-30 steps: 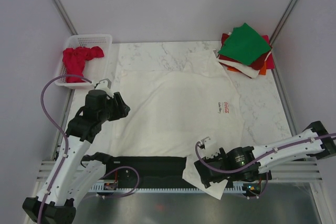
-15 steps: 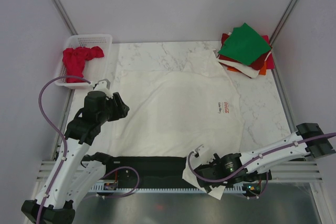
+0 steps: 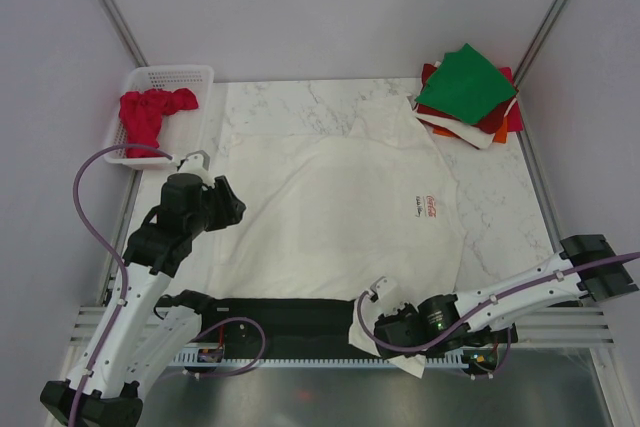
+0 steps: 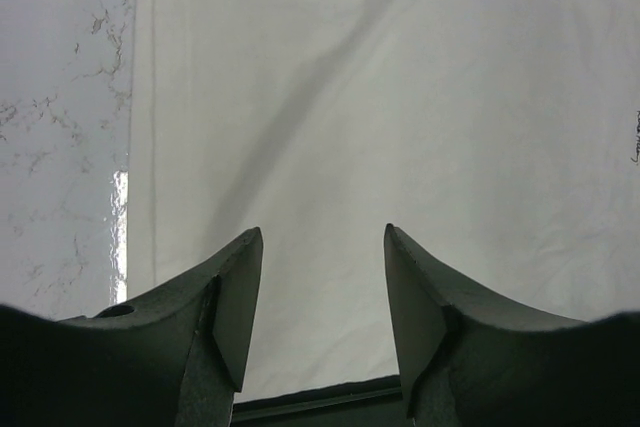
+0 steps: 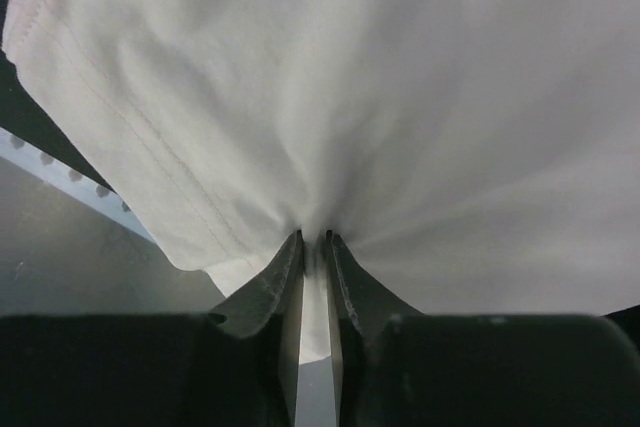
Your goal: Fold and stack the t-shirts
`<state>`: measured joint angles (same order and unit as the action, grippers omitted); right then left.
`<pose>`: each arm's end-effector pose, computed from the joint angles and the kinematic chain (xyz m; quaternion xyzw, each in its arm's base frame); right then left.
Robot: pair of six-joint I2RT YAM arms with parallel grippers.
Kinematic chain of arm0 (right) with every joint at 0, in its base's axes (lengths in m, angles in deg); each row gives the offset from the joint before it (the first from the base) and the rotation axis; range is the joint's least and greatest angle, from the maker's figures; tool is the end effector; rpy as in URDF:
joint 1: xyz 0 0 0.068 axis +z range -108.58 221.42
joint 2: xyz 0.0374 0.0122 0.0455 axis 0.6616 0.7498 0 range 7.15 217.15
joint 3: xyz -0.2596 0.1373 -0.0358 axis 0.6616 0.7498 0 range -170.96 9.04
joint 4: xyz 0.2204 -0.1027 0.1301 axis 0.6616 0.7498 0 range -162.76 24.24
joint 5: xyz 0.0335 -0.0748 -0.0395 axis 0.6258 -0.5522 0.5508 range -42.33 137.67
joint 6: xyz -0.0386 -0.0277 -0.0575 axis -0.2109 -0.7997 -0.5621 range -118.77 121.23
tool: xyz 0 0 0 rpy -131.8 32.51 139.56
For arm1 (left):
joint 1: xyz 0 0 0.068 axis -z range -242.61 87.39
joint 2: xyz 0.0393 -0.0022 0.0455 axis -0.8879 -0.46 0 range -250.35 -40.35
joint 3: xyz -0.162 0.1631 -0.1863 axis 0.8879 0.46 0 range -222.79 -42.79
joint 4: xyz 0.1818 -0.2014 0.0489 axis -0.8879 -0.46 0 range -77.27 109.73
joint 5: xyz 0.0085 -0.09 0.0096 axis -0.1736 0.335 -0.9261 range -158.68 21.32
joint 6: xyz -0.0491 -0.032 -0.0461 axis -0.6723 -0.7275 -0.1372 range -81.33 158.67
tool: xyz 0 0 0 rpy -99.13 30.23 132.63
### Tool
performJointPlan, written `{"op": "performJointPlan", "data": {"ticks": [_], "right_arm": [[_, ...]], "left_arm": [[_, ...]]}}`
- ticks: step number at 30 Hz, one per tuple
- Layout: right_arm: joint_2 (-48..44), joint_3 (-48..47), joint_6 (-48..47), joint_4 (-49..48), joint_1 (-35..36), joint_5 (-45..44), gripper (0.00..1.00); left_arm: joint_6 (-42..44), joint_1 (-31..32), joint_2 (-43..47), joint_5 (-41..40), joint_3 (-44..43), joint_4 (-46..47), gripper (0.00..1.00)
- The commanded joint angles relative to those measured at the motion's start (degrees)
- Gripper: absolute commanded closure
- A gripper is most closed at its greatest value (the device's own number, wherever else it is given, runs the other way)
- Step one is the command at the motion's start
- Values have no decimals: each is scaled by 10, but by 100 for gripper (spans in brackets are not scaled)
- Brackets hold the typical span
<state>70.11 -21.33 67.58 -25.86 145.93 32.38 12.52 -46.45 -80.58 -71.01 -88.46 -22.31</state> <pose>-0.0253 0.1641 0.1479 -0.3111 0.9367 0.0799 0.1392 0.1575 -0.0430 0.3024 -0.0868 0.8890 -0.1452 0.4255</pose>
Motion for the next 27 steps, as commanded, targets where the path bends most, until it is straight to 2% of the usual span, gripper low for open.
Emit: {"op": "performJointPlan", "data": {"ticks": [1,3,5,9,13,15,17,19,23,27], "right_arm": [[32,20,22,-66,10,18,80],[30,3,17,-54,10,3,93],[28,-6,15,-47,10,-22,100],[32,-38,10,-22,3,-68,100],[30,-80,40,74,-29,-142,100],[20,-94,39,84,-54,-170,100],[15,-96,-7,70,-120,-180,100],[13,-96,-47,34,-189,-172,100],[18,-124,-154,-24,-288,-163,100],[28,-157,-227,-45,-380,-156,100]], "left_arm": [[-17,2,1,-20,-7,-5,41],[-18,2,-5,-21,-7,-6,41],[-19,2,-9,-22,-8,-8,41],[-32,5,-4,-21,-16,-20,41],[-101,6,-15,-54,-36,-105,41],[-131,9,-41,-52,-30,-142,37],[-142,23,-77,-8,-27,-143,33],[-151,38,-103,1,-21,-144,33],[-214,111,-130,-63,-21,-175,34],[-294,162,-122,-67,0,-201,36]]}}
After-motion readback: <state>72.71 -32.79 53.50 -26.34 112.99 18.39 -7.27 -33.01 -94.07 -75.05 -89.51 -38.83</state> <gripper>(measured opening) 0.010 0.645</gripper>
